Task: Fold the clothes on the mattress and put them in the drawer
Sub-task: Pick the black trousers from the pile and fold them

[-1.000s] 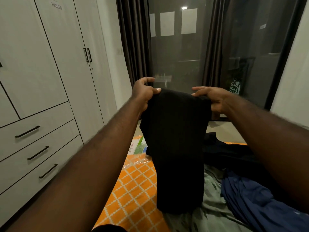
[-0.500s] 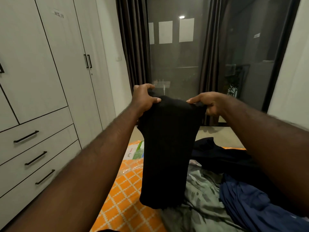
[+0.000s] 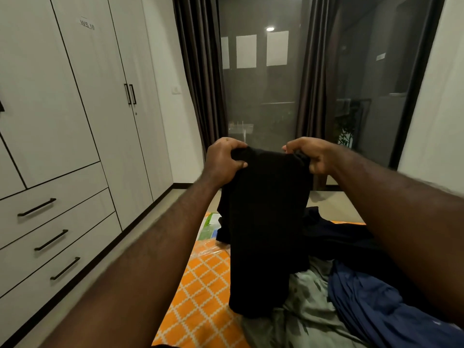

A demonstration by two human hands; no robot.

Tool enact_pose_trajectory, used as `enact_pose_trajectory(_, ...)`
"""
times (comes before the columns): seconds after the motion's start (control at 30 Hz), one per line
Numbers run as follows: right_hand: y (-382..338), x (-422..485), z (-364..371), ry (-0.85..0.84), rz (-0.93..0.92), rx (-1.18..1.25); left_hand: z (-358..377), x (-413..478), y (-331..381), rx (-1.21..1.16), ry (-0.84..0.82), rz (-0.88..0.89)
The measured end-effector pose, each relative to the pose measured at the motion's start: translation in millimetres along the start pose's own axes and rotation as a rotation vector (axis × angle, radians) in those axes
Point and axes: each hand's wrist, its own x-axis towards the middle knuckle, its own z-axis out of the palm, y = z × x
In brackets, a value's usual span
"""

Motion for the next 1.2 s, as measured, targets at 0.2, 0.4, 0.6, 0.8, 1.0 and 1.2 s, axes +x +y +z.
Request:
enact_pose_trajectory(0.2,4,3,-7,-0.126,-0.083,-0.133,3,-3,3,0.063,0.118,-0.028)
enact_pose_trajectory(0.4,-5,-2,25,-0.256,-0.098,-0.969,11,-5,18,0.283,0.064,-0.020)
enact_pose_trajectory(0.6,-20,1,43,-0.084,-0.177,-1.263,-14,-8,12,0.501,0.188,-0.004)
enact_pose_trajectory(0.8,-42,-5,45,-0.139,-0.100,-1.131,-35,3,-4,-0.015,0.043,-0.244)
enact_pose_trajectory(1.0,-50,-2,42,-0.250,-0.038,-1.073,-35,16,-23,-0.386,0.039,-0.470)
enact_pose_trajectory(1.2,-34,41,44,-0.213,-0.072,-0.989,-13,27,-58,-0.383,0.044,-0.535)
